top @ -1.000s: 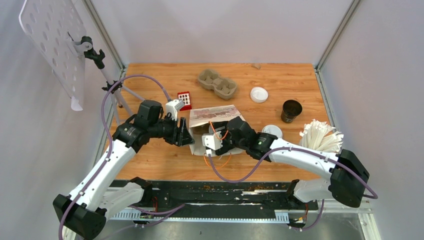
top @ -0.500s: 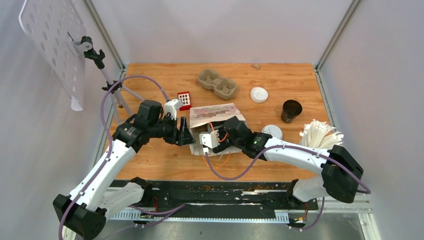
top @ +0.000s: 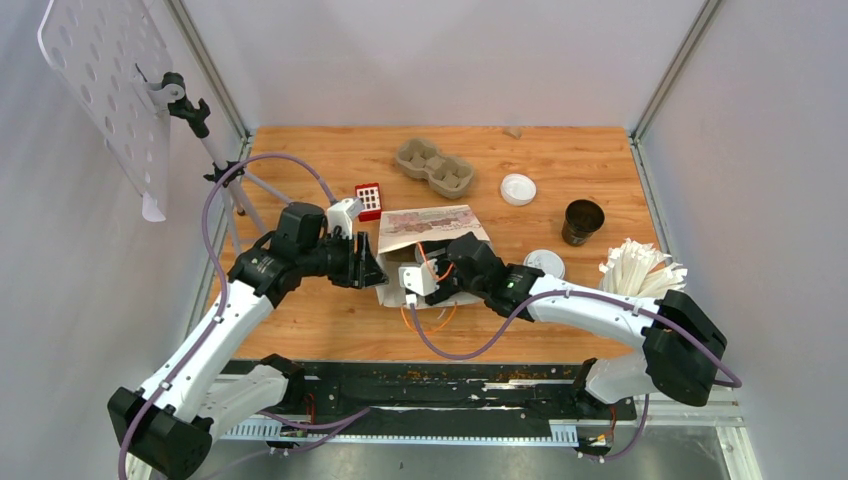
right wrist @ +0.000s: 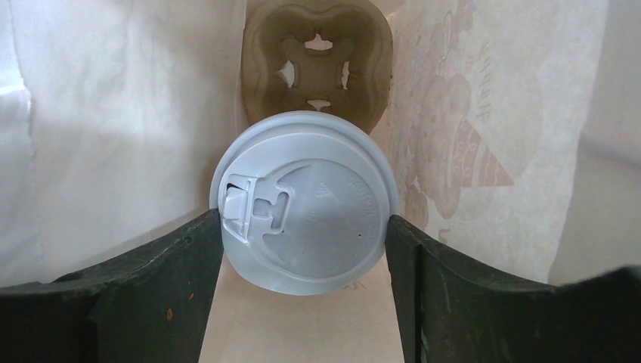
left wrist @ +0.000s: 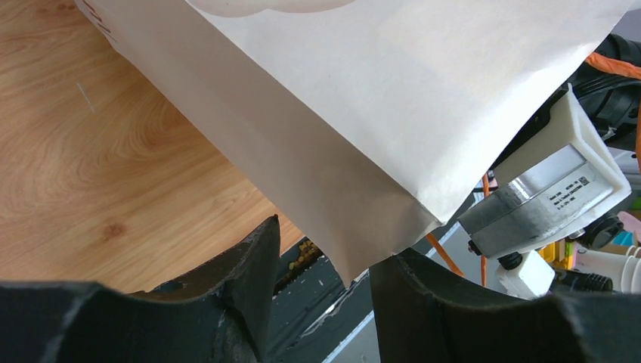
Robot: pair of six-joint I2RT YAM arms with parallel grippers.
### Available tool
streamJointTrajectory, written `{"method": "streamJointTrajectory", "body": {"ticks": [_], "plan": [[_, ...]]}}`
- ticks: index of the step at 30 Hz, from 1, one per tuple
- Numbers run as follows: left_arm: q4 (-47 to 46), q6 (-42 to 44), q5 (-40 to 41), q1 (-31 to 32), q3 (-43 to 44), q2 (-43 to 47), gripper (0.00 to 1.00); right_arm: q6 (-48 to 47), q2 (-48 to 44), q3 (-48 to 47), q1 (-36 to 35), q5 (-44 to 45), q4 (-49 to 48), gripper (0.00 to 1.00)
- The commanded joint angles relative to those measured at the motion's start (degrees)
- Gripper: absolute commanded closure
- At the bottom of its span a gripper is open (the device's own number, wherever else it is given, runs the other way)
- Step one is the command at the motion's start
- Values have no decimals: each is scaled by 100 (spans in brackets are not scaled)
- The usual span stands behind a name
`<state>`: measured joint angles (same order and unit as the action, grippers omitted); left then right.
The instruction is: Pack the takeout coffee
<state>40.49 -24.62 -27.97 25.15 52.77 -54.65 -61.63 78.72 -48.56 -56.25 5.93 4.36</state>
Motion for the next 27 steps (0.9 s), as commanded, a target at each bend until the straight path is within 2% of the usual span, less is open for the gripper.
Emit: {"method": "streamJointTrajectory", "body": {"ticks": [1, 6, 14, 27], "plan": [[-297, -129, -35, 25, -24, 43, 48, 32, -186, 55, -19, -13, -199, 40], [-314, -75, -164, 25, 53, -87, 79, -94, -303, 119, 103, 25, -81, 40], [-158, 94, -262, 26, 175, -135, 99, -339, -457, 185, 418, 48, -4, 40], [-221, 133, -487, 25, 216, -221, 100, -616, -316, 368, 667, -152, -295, 40]]}}
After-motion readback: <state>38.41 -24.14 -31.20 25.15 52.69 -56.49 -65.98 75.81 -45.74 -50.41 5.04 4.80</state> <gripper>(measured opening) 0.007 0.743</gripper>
